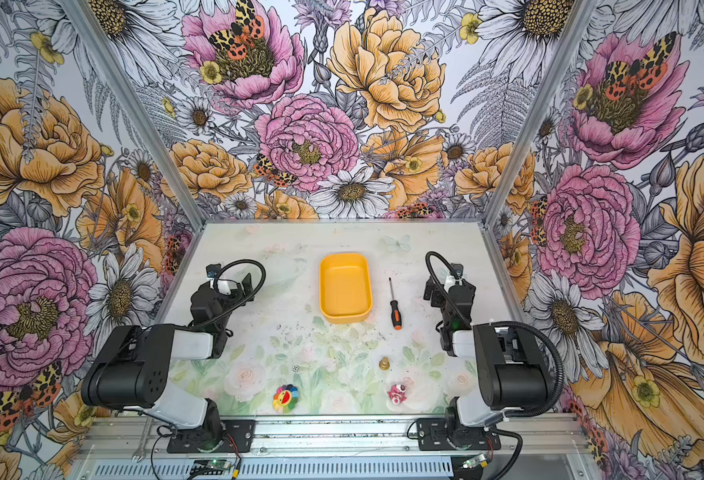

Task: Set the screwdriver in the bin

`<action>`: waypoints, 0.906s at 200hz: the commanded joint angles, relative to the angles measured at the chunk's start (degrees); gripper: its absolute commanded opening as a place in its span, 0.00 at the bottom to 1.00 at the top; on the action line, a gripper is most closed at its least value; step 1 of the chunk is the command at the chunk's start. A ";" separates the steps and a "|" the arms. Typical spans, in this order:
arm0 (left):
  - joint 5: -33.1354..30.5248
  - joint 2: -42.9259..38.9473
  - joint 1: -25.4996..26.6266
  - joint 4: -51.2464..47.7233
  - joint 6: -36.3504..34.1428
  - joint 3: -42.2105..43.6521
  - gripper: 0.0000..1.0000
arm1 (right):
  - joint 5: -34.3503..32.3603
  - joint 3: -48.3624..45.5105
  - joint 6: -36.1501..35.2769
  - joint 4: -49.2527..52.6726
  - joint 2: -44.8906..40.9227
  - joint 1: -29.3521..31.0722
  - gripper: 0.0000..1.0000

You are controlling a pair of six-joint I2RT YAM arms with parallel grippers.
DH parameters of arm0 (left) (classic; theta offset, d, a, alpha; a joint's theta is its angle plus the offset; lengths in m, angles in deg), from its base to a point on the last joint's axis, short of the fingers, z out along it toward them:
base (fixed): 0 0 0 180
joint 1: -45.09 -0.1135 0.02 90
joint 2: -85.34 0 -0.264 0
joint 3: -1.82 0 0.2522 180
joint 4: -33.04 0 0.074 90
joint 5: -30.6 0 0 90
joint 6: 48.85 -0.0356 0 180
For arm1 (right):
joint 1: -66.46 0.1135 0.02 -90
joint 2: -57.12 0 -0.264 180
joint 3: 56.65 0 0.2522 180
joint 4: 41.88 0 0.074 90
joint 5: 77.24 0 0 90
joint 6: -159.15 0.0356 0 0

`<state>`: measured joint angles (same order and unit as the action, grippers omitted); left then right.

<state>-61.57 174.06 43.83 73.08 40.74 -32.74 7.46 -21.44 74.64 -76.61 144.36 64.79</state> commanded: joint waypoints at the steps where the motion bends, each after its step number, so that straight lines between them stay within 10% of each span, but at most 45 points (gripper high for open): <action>1: -0.50 0.07 0.29 -0.20 -0.12 -0.96 0.99 | 0.03 1.29 -0.83 -0.30 0.62 0.49 0.99; 181: -3.39 0.04 0.46 -0.19 0.65 -0.94 0.99 | -4.56 1.42 0.38 1.85 -2.41 0.82 0.98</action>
<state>-62.47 174.06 43.83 73.08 40.76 -32.74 6.76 -21.33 74.19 -76.54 144.34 64.99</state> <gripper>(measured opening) 0.988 0.977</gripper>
